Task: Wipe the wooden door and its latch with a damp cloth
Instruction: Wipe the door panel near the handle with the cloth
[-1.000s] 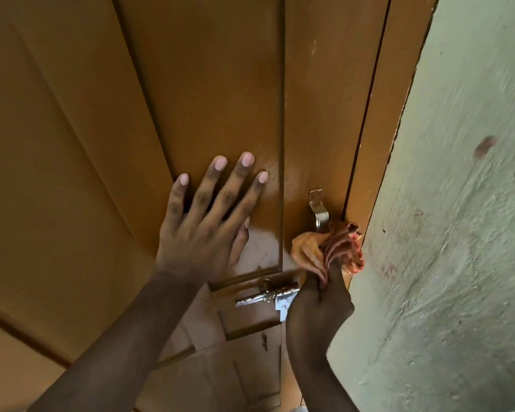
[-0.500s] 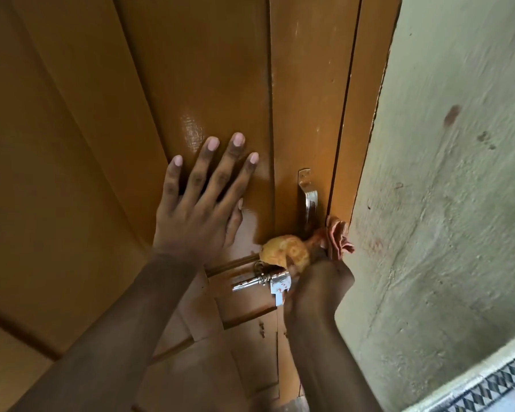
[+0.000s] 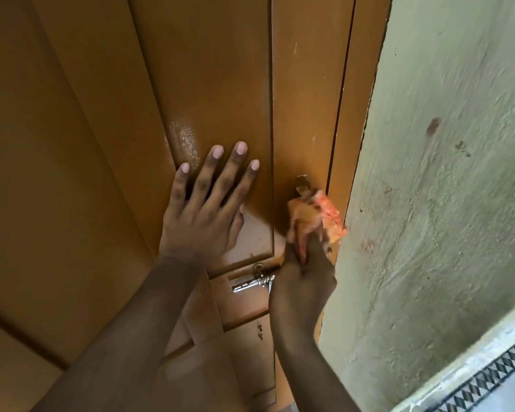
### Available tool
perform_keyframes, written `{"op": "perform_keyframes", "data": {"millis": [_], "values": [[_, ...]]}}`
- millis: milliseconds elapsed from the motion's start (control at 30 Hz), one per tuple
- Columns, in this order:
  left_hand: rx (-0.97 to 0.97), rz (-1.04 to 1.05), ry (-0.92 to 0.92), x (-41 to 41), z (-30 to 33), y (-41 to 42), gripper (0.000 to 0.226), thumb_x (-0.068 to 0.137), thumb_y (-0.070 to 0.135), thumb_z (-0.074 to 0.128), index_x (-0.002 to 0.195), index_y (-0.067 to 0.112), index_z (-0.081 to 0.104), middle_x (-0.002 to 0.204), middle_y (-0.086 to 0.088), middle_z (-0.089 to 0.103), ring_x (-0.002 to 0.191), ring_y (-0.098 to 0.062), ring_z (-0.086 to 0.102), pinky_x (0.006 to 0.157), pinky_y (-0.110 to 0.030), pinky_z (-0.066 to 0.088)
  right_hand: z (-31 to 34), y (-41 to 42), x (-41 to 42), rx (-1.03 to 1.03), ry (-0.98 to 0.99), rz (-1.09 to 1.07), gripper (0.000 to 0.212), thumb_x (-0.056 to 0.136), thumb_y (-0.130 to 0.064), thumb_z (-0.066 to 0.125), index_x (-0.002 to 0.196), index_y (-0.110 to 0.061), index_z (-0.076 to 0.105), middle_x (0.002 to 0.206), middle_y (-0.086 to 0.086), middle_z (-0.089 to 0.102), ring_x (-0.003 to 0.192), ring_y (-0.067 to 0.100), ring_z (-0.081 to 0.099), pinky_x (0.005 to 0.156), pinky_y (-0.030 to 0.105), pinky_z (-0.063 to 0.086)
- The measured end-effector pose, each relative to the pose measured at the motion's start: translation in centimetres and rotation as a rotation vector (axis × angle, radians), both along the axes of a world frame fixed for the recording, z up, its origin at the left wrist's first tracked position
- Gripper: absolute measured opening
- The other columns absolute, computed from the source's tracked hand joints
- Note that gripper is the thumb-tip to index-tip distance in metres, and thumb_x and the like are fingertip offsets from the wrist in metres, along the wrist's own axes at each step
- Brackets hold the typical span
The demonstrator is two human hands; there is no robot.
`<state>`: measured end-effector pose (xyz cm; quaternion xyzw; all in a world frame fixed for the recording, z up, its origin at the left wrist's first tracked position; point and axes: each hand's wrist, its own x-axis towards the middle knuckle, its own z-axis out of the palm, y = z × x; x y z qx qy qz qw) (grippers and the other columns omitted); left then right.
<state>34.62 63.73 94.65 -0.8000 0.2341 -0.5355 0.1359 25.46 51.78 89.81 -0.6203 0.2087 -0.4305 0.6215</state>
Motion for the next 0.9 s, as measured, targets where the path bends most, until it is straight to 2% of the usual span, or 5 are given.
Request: {"op": "perform_keyframes", "data": {"millis": [67,200,433,733,900], "values": [[0.007,0.0,-0.007,0.0,0.2,0.0,0.068,0.106,0.044,0.039,0.167,0.024,0.015,0.173,-0.005,0.014,0.158,-0.029,0.016,0.121,-0.054,0.018,-2.3,-0.5,0.9,-0.245,0.006,-0.028,0.063,0.089,0.013,0.052,0.147,-0.014,0.053,0.153,0.002,0.051,0.151,0.016,0.033,0.117,0.045,0.04],[0.017,0.008,-0.003,0.0,0.0,0.0,0.068,0.107,0.043,0.036,0.167,0.024,0.012,0.173,-0.005,0.012,0.158,-0.03,0.017,0.121,-0.054,0.016,-1.8,-4.1,3.6,-0.628,-0.094,-0.042,0.052,0.096,-0.005,0.05,0.148,-0.005,0.048,0.157,0.017,0.042,0.15,0.044,0.028,0.102,0.065,0.049],[-0.002,0.014,-0.004,0.0,0.0,-0.1,0.069,0.105,0.041,0.039,0.167,0.024,0.013,0.173,-0.005,0.013,0.158,-0.031,0.016,0.122,-0.055,0.017,-9.2,-7.7,3.9,-1.077,-0.008,0.042,0.091,0.088,-0.002,0.068,0.16,-0.027,0.019,0.171,-0.011,0.002,0.154,0.036,0.012,0.1,0.051,0.05],[0.001,0.015,-0.011,0.2,-0.1,-0.1,0.065,0.107,0.043,0.035,0.166,0.025,0.016,0.172,-0.005,0.016,0.158,-0.031,0.018,0.122,-0.055,0.018,-4.4,-5.5,7.0,-0.999,-0.133,-0.074,0.048,0.106,-0.023,0.043,0.151,-0.01,0.035,0.169,0.004,0.015,0.157,0.034,0.003,0.106,0.069,0.043],[-0.003,0.004,-0.031,0.3,-0.3,-0.2,0.066,0.105,0.04,0.04,0.166,0.025,0.021,0.172,-0.004,0.02,0.157,-0.03,0.021,0.12,-0.056,0.024,-11.1,-7.4,4.8,-1.229,-0.068,-0.048,0.044,0.107,-0.027,0.04,0.149,-0.014,0.038,0.171,-0.009,0.008,0.15,0.026,0.027,0.09,0.046,0.058]]}}
